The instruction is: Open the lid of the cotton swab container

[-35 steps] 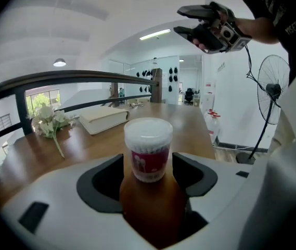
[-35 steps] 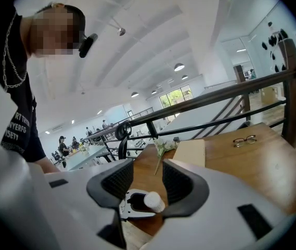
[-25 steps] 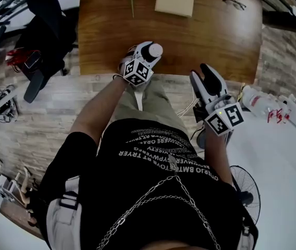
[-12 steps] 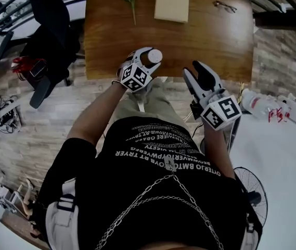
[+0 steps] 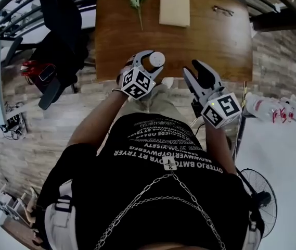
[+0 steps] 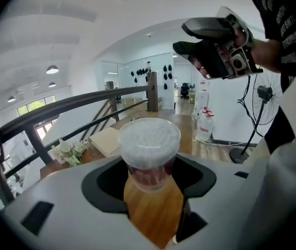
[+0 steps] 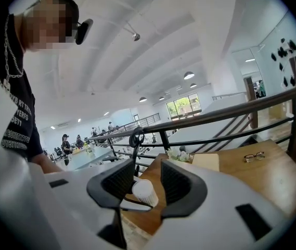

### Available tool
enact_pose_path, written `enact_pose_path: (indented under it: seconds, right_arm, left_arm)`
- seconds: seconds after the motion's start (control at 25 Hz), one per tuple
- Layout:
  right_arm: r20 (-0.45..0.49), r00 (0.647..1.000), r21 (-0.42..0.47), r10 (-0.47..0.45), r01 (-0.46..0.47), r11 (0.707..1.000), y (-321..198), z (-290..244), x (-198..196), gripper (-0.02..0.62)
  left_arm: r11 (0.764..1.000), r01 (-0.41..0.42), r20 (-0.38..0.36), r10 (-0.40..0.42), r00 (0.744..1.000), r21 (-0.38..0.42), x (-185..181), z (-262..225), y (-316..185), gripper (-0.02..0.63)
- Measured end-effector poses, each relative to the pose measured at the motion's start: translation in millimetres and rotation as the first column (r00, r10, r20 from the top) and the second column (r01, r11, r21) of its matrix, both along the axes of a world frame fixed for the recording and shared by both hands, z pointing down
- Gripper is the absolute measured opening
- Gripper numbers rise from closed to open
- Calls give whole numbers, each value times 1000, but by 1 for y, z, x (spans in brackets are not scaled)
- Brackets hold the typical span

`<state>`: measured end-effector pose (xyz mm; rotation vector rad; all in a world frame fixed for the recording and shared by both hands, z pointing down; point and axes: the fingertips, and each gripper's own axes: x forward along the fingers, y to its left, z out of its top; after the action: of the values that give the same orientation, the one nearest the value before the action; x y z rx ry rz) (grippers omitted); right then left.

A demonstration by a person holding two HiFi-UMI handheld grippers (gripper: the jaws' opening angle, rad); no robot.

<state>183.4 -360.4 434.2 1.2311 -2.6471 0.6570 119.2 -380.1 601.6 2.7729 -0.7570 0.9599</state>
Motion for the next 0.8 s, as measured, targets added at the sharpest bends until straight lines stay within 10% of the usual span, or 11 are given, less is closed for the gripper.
enact_pose_path:
  seconds: [0.8]
  right_arm:
    - [-118, 979, 118, -164, 178, 977, 38, -45, -90, 213]
  left_arm:
    - [994, -90, -25, 89, 996, -55, -27, -139, 49, 275]
